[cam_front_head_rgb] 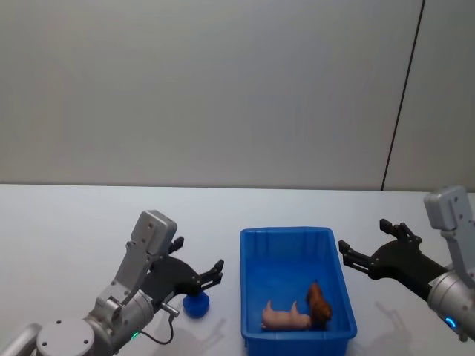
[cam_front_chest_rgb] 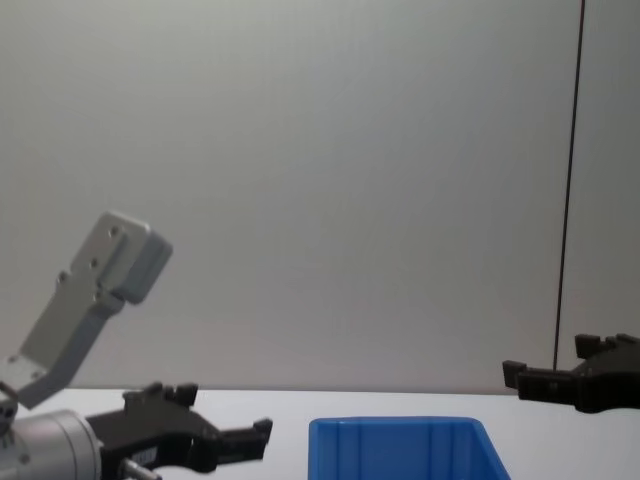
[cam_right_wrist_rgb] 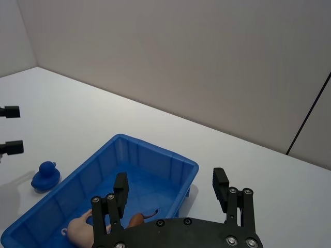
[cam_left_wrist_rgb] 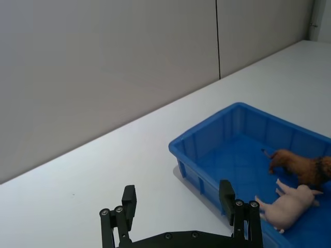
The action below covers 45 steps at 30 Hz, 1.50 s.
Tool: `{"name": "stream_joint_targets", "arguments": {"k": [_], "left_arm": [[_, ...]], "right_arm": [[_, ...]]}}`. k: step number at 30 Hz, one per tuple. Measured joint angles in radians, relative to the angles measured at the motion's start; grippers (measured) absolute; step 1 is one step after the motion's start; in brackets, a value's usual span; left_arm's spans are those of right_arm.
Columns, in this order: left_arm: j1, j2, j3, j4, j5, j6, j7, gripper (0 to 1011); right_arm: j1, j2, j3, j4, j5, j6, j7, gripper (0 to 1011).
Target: Pick up the two dolls from the table and place them into the box.
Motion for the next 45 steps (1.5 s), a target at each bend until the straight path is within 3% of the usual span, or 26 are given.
{"name": "stream_joint_targets", "arguments": {"k": [22,45], "left_arm": [[-0.117,-0.072,0.016,0.304,0.046,-0.028,-0.152,1003],[-0.160,-0.097,0.021,0.429,0.088,-0.057,-0.163,1003]], "right_arm": [[-0.001,0.001,0.000,0.000,0.000,-0.001,0.000,1001],[-0.001,0.001,0.000,0.000,0.000,0.000,0.000,1001]]}}
